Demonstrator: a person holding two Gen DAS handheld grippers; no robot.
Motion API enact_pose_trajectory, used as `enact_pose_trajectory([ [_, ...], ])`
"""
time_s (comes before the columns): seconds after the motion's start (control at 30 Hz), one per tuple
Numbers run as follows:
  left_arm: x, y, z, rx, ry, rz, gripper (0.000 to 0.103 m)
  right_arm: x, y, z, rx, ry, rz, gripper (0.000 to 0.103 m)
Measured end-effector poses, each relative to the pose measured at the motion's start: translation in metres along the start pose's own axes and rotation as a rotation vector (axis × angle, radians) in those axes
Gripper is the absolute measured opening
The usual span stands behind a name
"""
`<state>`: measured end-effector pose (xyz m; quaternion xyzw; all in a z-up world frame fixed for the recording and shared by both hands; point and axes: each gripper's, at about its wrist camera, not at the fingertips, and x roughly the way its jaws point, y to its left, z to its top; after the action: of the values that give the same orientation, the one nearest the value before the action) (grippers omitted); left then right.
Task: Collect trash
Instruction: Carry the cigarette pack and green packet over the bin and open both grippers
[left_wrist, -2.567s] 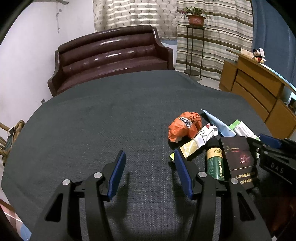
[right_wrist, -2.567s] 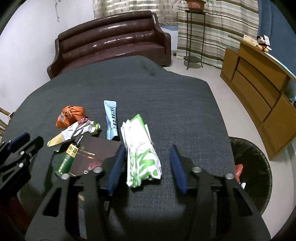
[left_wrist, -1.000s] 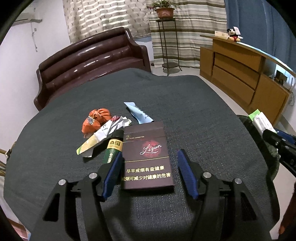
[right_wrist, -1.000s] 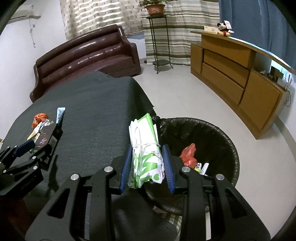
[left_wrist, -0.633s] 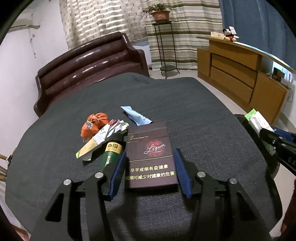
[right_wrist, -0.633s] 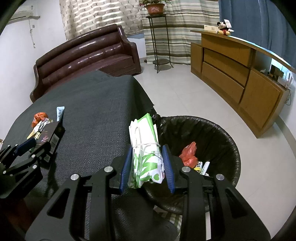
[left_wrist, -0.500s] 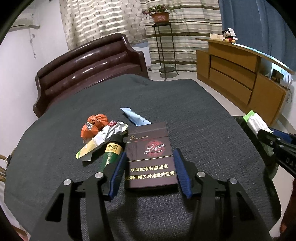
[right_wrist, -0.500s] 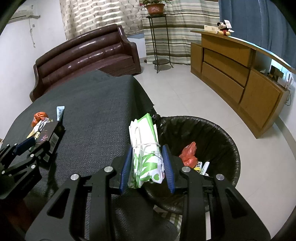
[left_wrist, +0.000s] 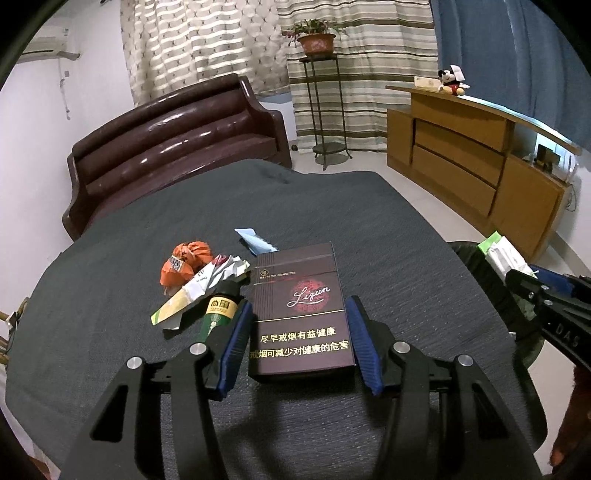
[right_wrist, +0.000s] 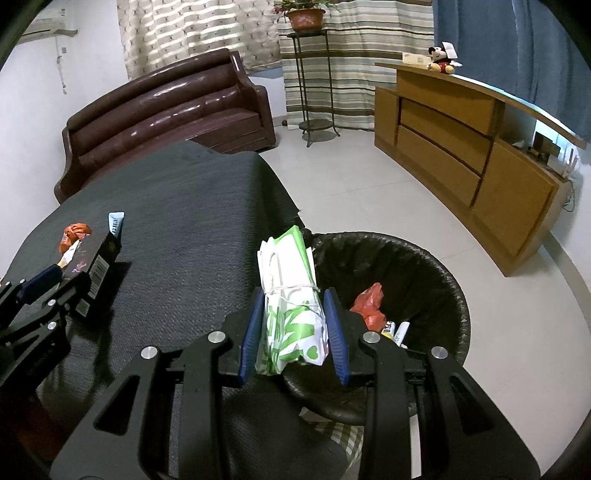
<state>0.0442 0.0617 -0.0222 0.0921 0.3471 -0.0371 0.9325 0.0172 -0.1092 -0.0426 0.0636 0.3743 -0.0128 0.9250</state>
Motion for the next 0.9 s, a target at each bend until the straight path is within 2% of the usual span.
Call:
enact_pose_trajectory([
  [0.37,-0.005,-0.012,0.008,0.009,-0.028,-0.035,0.052,-0.011,-0.011,-0.002,0.014,-0.011,-0.035,0.032],
  [0.9,-0.009,-0.054,0.023,0.066,-0.070,-0.125,0.052,-0.024,-0.044,0.002,0.063,-0.025,-0.109,0.032],
])
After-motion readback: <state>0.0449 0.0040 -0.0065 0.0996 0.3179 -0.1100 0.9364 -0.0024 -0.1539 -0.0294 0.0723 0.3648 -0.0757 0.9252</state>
